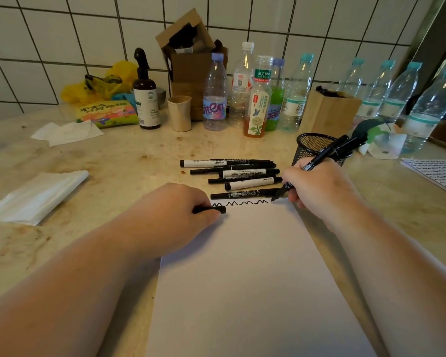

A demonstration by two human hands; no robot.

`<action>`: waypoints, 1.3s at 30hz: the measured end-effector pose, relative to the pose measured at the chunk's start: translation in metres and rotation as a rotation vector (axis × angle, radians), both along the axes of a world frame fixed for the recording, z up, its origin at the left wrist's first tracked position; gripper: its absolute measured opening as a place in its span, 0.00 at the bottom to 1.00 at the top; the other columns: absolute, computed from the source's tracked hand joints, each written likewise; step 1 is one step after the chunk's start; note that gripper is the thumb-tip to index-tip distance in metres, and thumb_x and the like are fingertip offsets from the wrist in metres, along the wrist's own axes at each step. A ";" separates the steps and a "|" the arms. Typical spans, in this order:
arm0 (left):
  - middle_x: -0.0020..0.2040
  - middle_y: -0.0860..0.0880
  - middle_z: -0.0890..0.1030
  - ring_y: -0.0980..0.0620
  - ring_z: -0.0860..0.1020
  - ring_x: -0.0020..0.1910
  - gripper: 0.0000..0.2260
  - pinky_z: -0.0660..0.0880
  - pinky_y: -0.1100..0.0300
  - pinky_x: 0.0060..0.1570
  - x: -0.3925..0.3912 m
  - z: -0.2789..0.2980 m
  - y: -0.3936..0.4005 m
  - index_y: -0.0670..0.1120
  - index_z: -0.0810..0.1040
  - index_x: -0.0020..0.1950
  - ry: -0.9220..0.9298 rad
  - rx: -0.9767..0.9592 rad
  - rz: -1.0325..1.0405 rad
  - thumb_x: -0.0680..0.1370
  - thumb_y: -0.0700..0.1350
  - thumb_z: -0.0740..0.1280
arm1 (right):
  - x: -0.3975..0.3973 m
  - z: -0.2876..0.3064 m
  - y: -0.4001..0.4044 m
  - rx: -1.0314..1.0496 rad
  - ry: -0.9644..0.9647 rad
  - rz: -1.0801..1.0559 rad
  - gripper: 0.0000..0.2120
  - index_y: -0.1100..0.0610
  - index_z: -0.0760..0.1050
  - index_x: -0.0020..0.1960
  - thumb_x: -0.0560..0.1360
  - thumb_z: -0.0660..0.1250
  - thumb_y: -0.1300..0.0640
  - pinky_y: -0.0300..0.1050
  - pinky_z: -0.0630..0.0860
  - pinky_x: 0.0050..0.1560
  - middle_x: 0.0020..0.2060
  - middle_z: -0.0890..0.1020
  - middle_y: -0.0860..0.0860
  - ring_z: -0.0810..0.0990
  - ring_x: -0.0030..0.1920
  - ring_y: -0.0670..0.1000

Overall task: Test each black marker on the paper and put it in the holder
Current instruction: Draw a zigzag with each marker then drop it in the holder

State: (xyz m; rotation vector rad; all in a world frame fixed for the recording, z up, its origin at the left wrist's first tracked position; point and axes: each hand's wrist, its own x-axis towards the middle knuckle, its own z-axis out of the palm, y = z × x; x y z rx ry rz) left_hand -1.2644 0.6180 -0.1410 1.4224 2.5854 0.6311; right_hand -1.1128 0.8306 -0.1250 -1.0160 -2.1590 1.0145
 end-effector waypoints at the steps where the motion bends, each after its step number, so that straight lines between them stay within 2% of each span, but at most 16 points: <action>1: 0.35 0.69 0.78 0.68 0.76 0.32 0.12 0.66 0.62 0.27 0.000 0.000 0.000 0.58 0.79 0.42 0.001 0.000 -0.001 0.75 0.63 0.62 | 0.000 -0.001 0.000 -0.002 -0.001 -0.001 0.11 0.53 0.81 0.35 0.70 0.66 0.48 0.54 0.80 0.43 0.25 0.83 0.50 0.79 0.31 0.51; 4: 0.35 0.69 0.78 0.67 0.76 0.32 0.11 0.67 0.62 0.27 -0.001 -0.001 0.000 0.59 0.79 0.42 0.005 0.005 0.003 0.75 0.64 0.62 | 0.000 -0.001 0.000 0.000 -0.002 0.007 0.10 0.50 0.81 0.34 0.70 0.65 0.49 0.51 0.79 0.39 0.25 0.83 0.50 0.79 0.30 0.51; 8: 0.36 0.69 0.78 0.68 0.76 0.33 0.11 0.67 0.63 0.28 -0.002 -0.002 0.000 0.59 0.79 0.43 -0.009 0.005 0.000 0.75 0.64 0.63 | -0.001 -0.001 0.001 -0.014 -0.001 0.004 0.11 0.55 0.81 0.35 0.72 0.66 0.51 0.48 0.75 0.36 0.24 0.82 0.50 0.77 0.28 0.49; 19: 0.37 0.69 0.78 0.68 0.76 0.33 0.11 0.67 0.63 0.28 -0.002 -0.002 0.000 0.59 0.79 0.42 -0.008 0.005 -0.004 0.75 0.64 0.63 | -0.001 -0.002 0.002 -0.004 -0.041 -0.025 0.12 0.58 0.82 0.38 0.72 0.67 0.51 0.53 0.80 0.41 0.24 0.81 0.51 0.79 0.31 0.52; 23: 0.36 0.68 0.79 0.63 0.77 0.30 0.11 0.68 0.64 0.28 -0.002 -0.002 0.000 0.60 0.80 0.43 0.001 0.007 0.009 0.74 0.64 0.63 | -0.001 -0.002 0.003 0.034 -0.048 -0.050 0.12 0.55 0.82 0.36 0.73 0.67 0.51 0.51 0.81 0.41 0.25 0.83 0.49 0.81 0.32 0.51; 27: 0.36 0.70 0.78 0.67 0.76 0.32 0.12 0.67 0.63 0.28 -0.002 -0.002 0.001 0.59 0.79 0.43 -0.008 0.004 0.002 0.75 0.64 0.63 | 0.001 -0.001 0.003 0.051 -0.056 -0.054 0.11 0.55 0.82 0.37 0.74 0.67 0.51 0.49 0.78 0.39 0.25 0.83 0.49 0.81 0.31 0.50; 32: 0.36 0.69 0.78 0.67 0.76 0.32 0.12 0.67 0.63 0.28 -0.002 -0.001 0.001 0.59 0.80 0.43 -0.005 -0.001 0.005 0.75 0.64 0.63 | 0.000 0.001 0.005 0.058 -0.097 -0.090 0.11 0.57 0.81 0.44 0.73 0.67 0.50 0.50 0.79 0.43 0.38 0.85 0.57 0.83 0.41 0.57; 36: 0.35 0.68 0.78 0.66 0.76 0.30 0.11 0.67 0.63 0.28 -0.001 0.000 0.001 0.58 0.80 0.42 -0.012 -0.009 0.008 0.76 0.62 0.64 | 0.001 0.002 0.004 0.071 -0.113 -0.094 0.12 0.57 0.81 0.46 0.74 0.67 0.49 0.50 0.79 0.42 0.41 0.85 0.57 0.83 0.43 0.58; 39: 0.33 0.68 0.78 0.63 0.75 0.26 0.11 0.67 0.62 0.28 0.000 0.001 0.001 0.59 0.79 0.40 -0.013 -0.012 0.016 0.75 0.63 0.63 | 0.002 0.003 0.002 0.094 -0.121 -0.102 0.12 0.58 0.81 0.46 0.75 0.66 0.49 0.46 0.73 0.38 0.41 0.84 0.57 0.82 0.44 0.57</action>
